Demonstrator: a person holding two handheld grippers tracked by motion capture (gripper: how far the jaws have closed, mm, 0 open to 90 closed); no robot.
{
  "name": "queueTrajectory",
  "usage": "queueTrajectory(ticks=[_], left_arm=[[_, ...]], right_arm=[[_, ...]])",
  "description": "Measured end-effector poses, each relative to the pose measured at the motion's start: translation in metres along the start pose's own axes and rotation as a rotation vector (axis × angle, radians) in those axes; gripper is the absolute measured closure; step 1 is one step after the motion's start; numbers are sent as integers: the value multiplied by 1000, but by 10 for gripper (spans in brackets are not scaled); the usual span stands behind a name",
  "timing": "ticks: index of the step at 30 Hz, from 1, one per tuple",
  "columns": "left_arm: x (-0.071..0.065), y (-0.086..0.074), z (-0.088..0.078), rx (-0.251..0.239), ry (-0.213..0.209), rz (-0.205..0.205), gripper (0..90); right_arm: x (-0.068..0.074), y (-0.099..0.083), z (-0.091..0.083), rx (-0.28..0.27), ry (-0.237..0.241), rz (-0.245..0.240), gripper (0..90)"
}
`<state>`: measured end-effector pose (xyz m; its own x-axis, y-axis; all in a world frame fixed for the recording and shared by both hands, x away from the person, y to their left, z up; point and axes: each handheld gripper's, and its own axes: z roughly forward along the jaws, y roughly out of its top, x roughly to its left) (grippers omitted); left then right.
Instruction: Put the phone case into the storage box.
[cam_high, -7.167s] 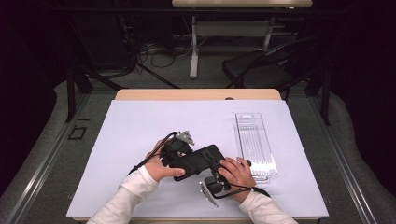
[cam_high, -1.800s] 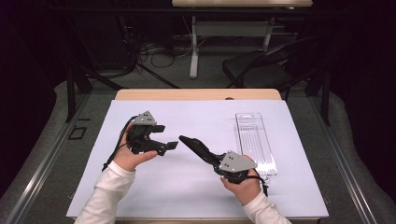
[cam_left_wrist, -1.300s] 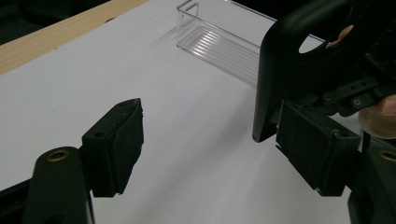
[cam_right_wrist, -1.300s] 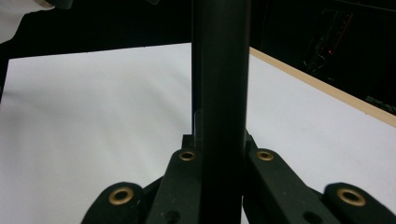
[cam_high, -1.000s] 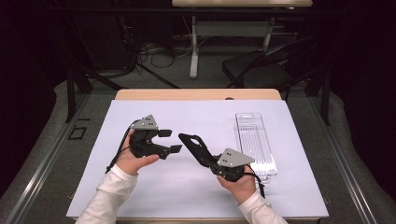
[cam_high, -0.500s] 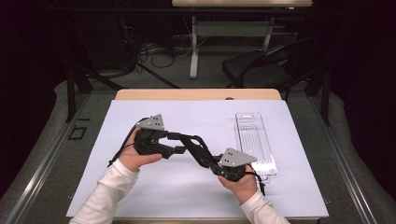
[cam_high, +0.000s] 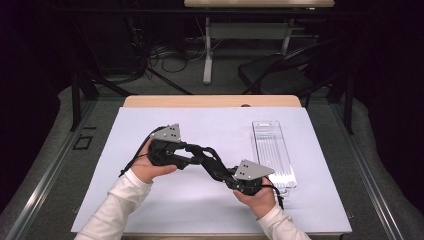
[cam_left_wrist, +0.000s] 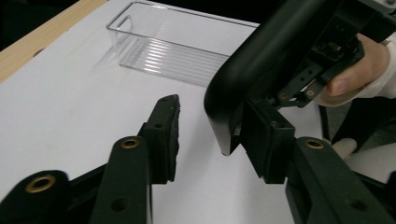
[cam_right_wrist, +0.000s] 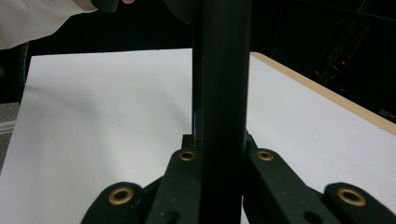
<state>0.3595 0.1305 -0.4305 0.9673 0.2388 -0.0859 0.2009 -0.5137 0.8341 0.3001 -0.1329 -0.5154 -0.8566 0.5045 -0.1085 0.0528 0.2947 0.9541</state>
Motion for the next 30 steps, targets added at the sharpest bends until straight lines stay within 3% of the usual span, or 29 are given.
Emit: queueTrajectory(ticks=[9, 30], left_arm=[[1, -1, 2, -30, -66, 10, 660], [1, -2, 1, -36, -95, 29, 718]], right_arm=[[0, 0, 0, 2, 3, -4, 877], [0, -1, 1, -7, 23, -3, 878]])
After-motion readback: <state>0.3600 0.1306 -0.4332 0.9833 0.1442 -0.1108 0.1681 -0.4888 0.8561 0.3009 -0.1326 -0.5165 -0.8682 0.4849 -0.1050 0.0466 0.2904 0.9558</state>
